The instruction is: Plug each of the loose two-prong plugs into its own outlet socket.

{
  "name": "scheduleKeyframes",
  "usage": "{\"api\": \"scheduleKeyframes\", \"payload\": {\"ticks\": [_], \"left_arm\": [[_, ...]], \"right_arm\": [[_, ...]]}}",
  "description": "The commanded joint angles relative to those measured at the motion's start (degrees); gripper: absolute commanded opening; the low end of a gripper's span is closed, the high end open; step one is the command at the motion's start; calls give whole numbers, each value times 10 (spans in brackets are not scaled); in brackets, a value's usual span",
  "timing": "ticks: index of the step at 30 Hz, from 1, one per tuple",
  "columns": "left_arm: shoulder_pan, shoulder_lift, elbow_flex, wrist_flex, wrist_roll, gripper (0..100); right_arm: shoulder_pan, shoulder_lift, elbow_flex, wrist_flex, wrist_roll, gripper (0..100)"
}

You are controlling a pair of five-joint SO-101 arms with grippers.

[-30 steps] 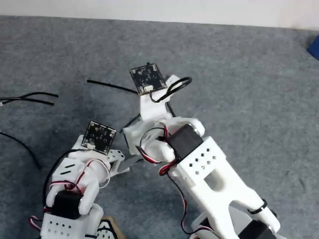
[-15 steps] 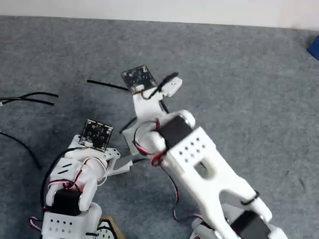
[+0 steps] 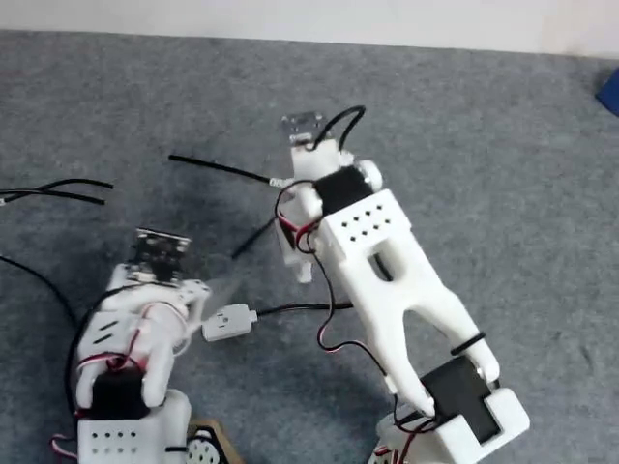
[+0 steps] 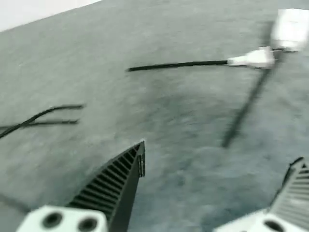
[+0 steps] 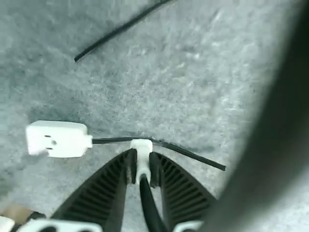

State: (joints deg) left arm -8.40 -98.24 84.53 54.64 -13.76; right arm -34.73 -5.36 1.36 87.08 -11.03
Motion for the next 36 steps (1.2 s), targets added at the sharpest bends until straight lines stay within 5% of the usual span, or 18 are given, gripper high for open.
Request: {"api": "scheduleKeyframes", "payload": {"ticks": [1,10,16,19,28,36], "left_arm": [[-123,-3,-24,-22,-4,418],[-411,3,-58,-94,-32,418],[-481,9,-70,-24,-182,414],[-522,57,-109,13,-198,414],[-390,497,-423,201,-173,414],[-312,768,-598,211,-90,414]], "right_arm": [[-5,-7,-70,24,-21,5],[-124,-7,-45,-8,-11,5],[-159,-7,23,-76,-9,5],[-158,-7,51,-108,-30,5],[-162,-7,42,-135,-83,5],[-181,0,41,-158,-116,5]]}}
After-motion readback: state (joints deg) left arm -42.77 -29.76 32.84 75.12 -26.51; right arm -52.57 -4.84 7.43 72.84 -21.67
